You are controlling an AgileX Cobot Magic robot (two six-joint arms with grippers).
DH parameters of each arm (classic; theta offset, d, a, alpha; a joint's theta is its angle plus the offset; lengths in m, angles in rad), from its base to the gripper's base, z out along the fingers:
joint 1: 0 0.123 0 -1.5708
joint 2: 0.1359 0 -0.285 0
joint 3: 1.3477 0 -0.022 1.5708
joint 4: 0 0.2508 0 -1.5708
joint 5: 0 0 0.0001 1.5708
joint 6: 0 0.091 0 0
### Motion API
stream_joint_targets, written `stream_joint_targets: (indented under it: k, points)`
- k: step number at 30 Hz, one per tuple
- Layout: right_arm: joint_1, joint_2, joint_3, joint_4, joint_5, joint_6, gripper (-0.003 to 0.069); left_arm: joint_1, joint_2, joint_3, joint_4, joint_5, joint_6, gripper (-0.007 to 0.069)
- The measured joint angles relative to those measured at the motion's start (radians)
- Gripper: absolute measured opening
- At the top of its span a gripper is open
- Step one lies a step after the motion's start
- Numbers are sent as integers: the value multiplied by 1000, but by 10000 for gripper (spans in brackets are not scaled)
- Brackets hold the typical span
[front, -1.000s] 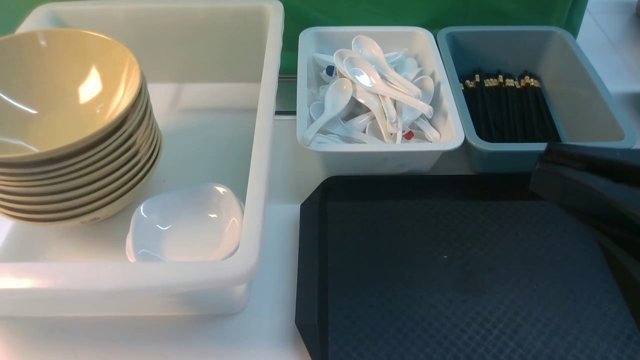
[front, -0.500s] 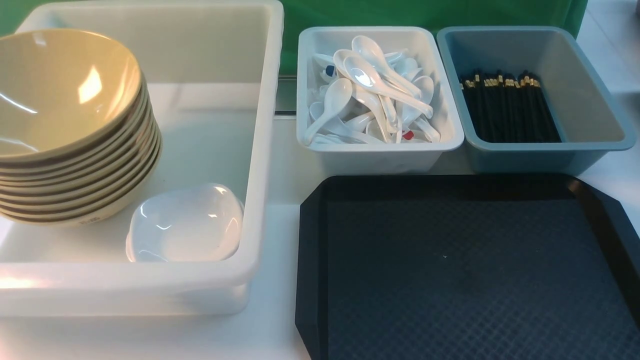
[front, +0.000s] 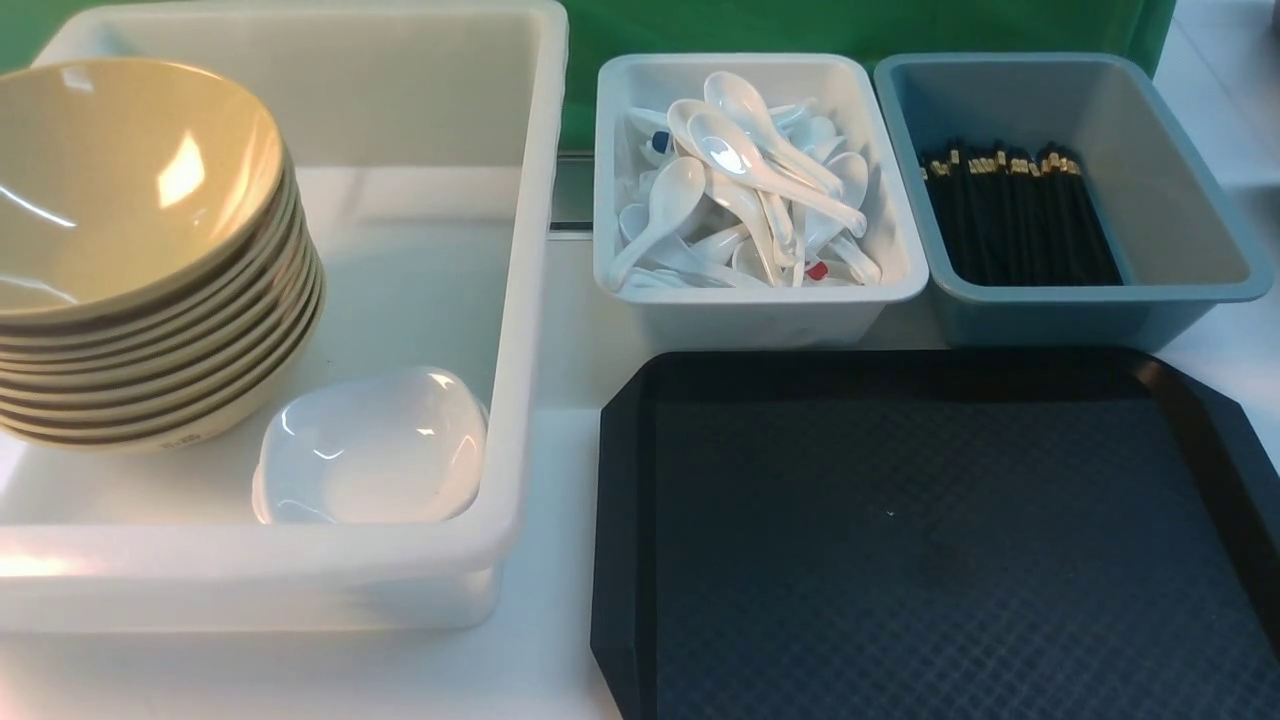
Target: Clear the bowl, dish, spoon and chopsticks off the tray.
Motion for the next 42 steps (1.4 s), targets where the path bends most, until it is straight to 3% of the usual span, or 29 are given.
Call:
stream_joint_targets:
  k: [6,32,36,40,42]
  points:
    - [44,0,0,0,0,-1,30,0,0,0,-4,2,0,-11]
    - [44,0,0,0,0,-1,34,0,-1,17,-7,-1,0,-11]
    - [44,0,0,0,0,-1,34,1,-50,130,-35,-124,0,-11]
    - [44,0,0,0,0,-1,34,49,-195,339,-79,-450,14,-11]
    - [44,0,0,0,0,-1,34,84,-217,410,-85,-530,28,-11]
